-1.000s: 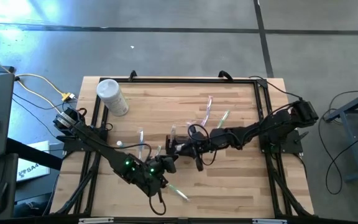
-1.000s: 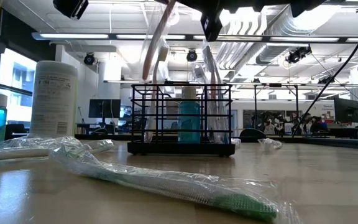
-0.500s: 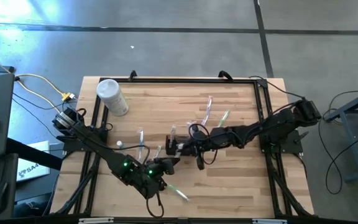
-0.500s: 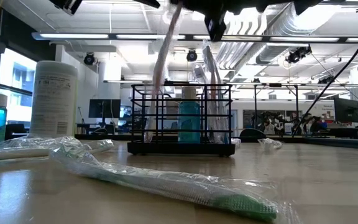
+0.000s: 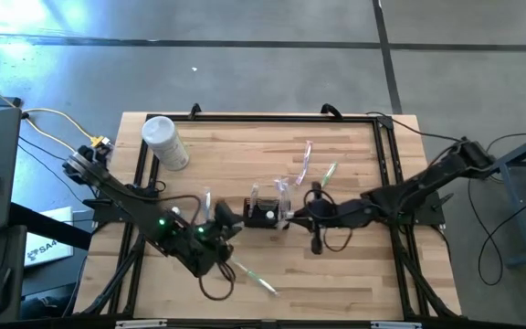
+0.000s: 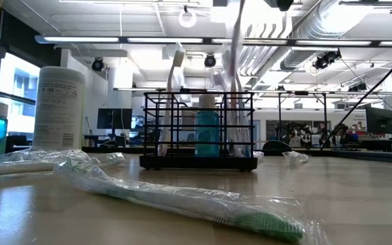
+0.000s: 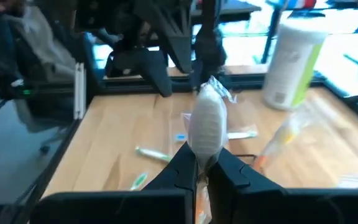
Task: Pick & Place toothbrushing station
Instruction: Put the orange toothbrush into the black mesh
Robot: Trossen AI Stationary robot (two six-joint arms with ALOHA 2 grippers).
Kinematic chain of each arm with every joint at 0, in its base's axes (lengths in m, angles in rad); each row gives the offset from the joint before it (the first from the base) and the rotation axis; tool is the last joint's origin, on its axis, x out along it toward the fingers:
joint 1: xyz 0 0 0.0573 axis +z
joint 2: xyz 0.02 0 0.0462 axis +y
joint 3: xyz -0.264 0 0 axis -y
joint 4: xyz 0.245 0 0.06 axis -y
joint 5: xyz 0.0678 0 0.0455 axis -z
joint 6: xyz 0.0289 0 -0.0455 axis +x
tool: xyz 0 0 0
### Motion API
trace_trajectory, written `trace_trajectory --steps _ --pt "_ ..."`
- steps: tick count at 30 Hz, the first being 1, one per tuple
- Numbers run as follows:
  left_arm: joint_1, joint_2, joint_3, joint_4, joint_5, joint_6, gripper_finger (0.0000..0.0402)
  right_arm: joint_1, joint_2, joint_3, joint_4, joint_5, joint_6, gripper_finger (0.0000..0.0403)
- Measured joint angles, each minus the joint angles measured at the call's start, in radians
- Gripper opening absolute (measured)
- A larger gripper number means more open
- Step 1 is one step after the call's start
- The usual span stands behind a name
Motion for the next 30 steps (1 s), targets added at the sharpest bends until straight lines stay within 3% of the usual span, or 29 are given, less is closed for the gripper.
trace_trajectory --steps 7,13,22,30 --pt "0.027 -0.101 0.000 -0.188 0.076 -0.341 0.0194 0.064 -0.079 0.000 -0.066 0.171 -0.024 0.0008" --pt "0.105 -0.128 0.000 -0.324 0.178 -0.533 0.0194 0.039 -0.070 0.000 -0.084 0.187 -0.015 0.0008" --pt "0.191 -0.128 -0.065 -0.343 0.226 -0.589 0.0194 -0.032 -0.021 0.000 -0.131 0.153 0.088 0.0008" --pt "0.197 -0.128 -0.101 -0.340 0.276 -0.605 0.0194 -0.071 0.066 0.000 -0.121 0.089 0.162 0.0008"
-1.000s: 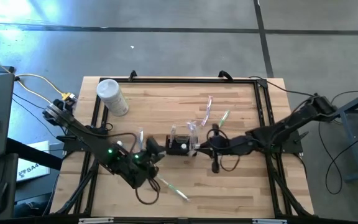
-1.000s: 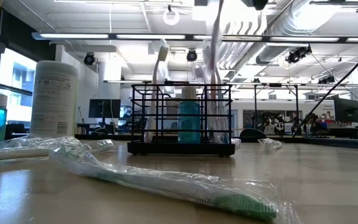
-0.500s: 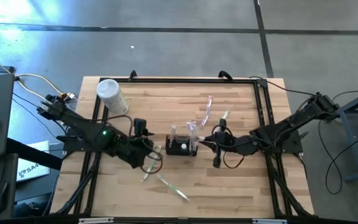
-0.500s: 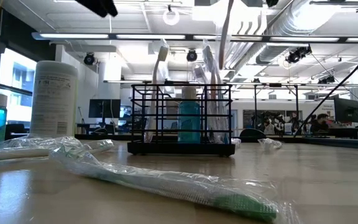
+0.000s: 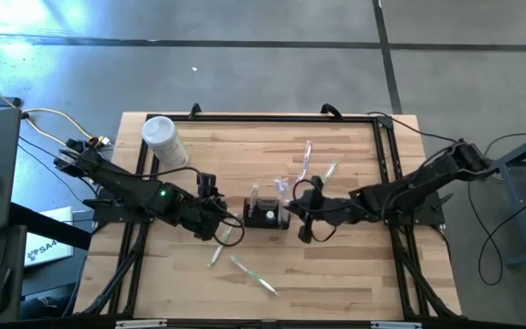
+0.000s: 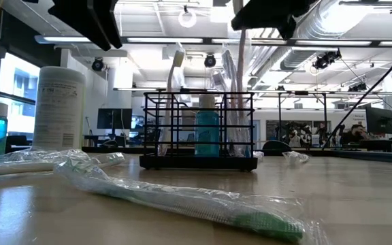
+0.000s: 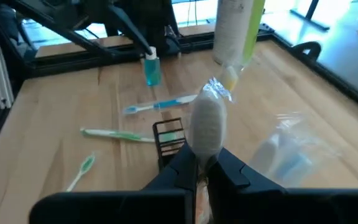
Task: Pick & Place toothbrushing station
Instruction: Put the orange toothbrush into the black mesh
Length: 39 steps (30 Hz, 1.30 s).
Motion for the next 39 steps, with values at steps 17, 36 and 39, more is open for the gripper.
trace_trajectory --steps 17,36,39 --pt "-0.001 0.000 0.000 0.005 0.077 -0.167 0.0194 -0.033 0.133 0.000 0.004 -0.011 0.108 0.0009" --pt "-0.001 0.001 -0.009 0.013 0.111 -0.187 0.0194 -0.045 0.178 -0.001 -0.007 0.027 0.106 0.0083" --pt "-0.001 0.001 -0.028 0.012 0.112 -0.187 0.0194 -0.045 0.171 -0.001 -0.007 0.030 0.099 0.0113"
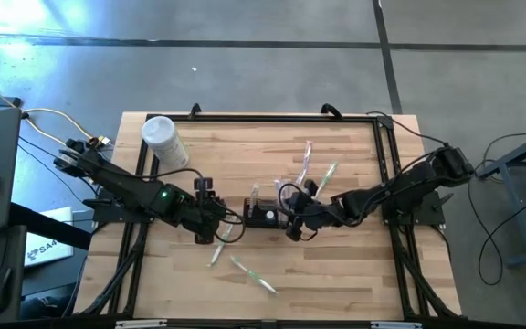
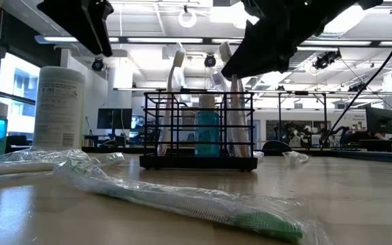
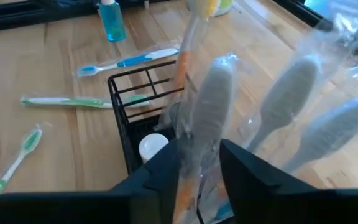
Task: Pick & Place toothbrushing station
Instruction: Put the orange toothbrush into the black mesh, then put the blue mouthwash into the black mesh
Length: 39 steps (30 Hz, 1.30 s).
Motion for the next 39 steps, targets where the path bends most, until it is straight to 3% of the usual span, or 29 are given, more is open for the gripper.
trace_trajectory --steps 11,21,32,37,39 --pt "0.000 0.001 -0.025 -0.015 0.014 0.002 0.0194 0.008 -0.061 0.000 -0.026 -0.012 -0.015 0.0229" --pt "0.000 0.000 0.069 -0.169 0.136 -0.120 0.0194 0.020 -0.167 0.001 -0.085 -0.010 -0.017 0.0238" --pt "0.000 0.000 0.144 -0.501 0.386 -0.706 0.0194 0.101 -0.279 0.001 -0.108 -0.011 -0.048 0.0235" --pt "0.000 0.000 0.144 -0.619 0.408 -0.889 0.0194 0.124 -0.288 0.001 -0.101 -0.009 -0.050 0.0235" --pt "0.001 -0.003 0.134 -0.603 0.371 -0.997 0.0194 0.128 -0.286 0.001 -0.103 -0.009 -0.050 0.0235"
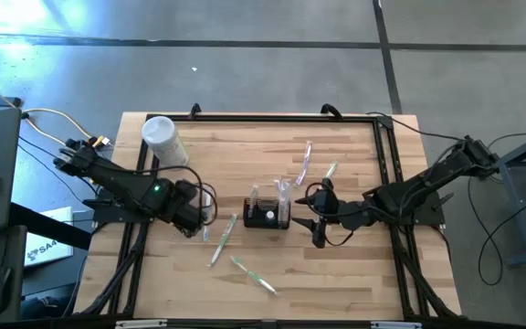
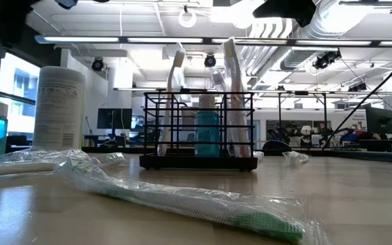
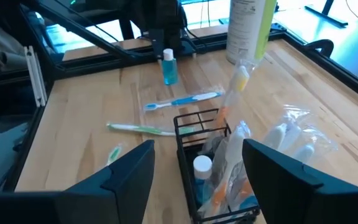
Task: Pick & Place toothbrushing station
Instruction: Put the blue mouthwash into the black mesh
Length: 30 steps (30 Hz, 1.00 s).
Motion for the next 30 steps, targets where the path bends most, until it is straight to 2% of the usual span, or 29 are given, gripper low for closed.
trace_trajectory --steps 3,7,13,18,25,30 --pt "-0.001 0.002 -0.001 -0.010 -0.077 -0.170 0.0194 -0.001 -0.001 0.000 0.000 0.001 0.000 0.0235" --pt "-0.001 0.006 -0.001 -0.005 -0.054 -0.285 0.0194 -0.001 -0.001 0.000 -0.002 0.001 -0.023 0.0235" --pt "0.000 -0.005 -0.001 -0.007 -0.040 -0.352 0.0194 -0.001 -0.001 0.000 -0.027 -0.002 -0.046 0.0235" --pt "0.003 -0.070 -0.009 -0.003 -0.041 -0.366 0.0193 -0.001 -0.001 0.000 -0.037 -0.002 -0.061 0.0235" --pt "0.061 -0.245 -0.125 -0.013 -0.035 -0.507 0.0193 -0.001 -0.001 0.000 -0.045 -0.001 -0.081 0.0235" --pt "0.074 -0.288 -0.221 -0.005 0.032 -0.592 0.0193 -0.001 0.000 0.000 -0.040 0.001 -0.101 0.0235"
